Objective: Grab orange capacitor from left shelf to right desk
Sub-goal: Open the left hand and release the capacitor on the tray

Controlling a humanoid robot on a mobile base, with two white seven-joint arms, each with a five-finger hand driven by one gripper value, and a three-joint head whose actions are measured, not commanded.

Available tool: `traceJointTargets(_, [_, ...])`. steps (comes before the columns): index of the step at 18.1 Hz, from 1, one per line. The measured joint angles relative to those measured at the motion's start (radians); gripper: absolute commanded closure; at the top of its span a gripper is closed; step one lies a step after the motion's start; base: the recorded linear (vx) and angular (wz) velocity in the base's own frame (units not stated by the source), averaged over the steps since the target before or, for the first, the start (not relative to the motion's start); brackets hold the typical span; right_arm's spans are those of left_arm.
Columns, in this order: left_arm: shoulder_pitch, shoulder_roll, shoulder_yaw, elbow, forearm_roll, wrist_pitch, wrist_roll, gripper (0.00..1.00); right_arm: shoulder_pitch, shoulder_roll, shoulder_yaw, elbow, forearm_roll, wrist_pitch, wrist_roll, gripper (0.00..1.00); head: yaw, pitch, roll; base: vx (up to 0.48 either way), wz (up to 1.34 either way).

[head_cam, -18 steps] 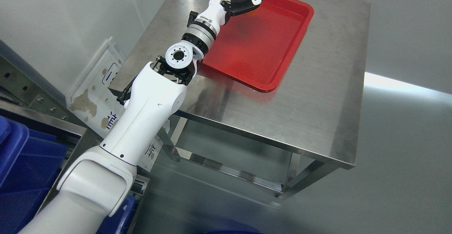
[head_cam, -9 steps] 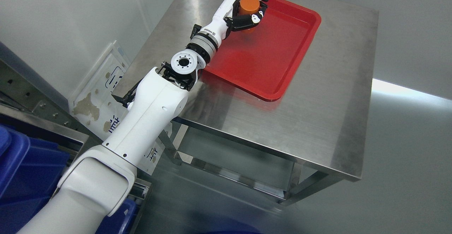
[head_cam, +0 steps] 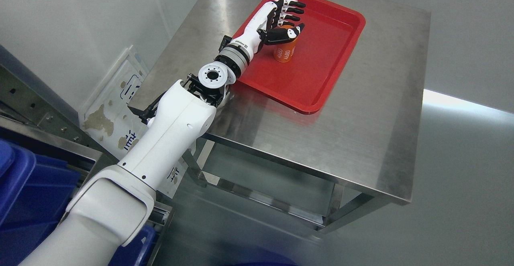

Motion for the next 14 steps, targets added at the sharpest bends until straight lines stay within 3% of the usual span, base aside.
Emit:
traceJointTargets(2, [-0.002, 0.000, 0.002, 0.000, 0.001, 0.003, 0.000, 0.23, 0.000, 0.000, 0.000, 0.000, 0.000, 0.000, 0.000, 0.00, 0.0000, 0.000, 0.000, 0.000, 0.00])
traceJointTargets(5, [-0.014, 0.000, 0.023, -0.017, 0.002, 0.004, 0.000, 0.03, 0.000, 0.000, 0.000, 0.000, 0.000, 0.000, 0.000, 0.00, 0.0000, 0.000, 0.000, 0.000, 0.00])
traceJointTargets(11, [-0.026, 0.000, 0.169, -0.088, 0.003, -0.001, -0.008, 0.00, 0.000, 0.000, 0.000, 0.000, 0.000, 0.000, 0.000, 0.00, 0.0000, 0.000, 0.000, 0.000, 0.00])
traceJointTargets(14, [0.035, 0.000, 0.262, -0.165, 0.004, -0.003, -0.009, 0.00, 0.000, 0.000, 0.000, 0.000, 0.000, 0.002, 0.000, 0.00, 0.0000, 0.000, 0.000, 0.000, 0.00])
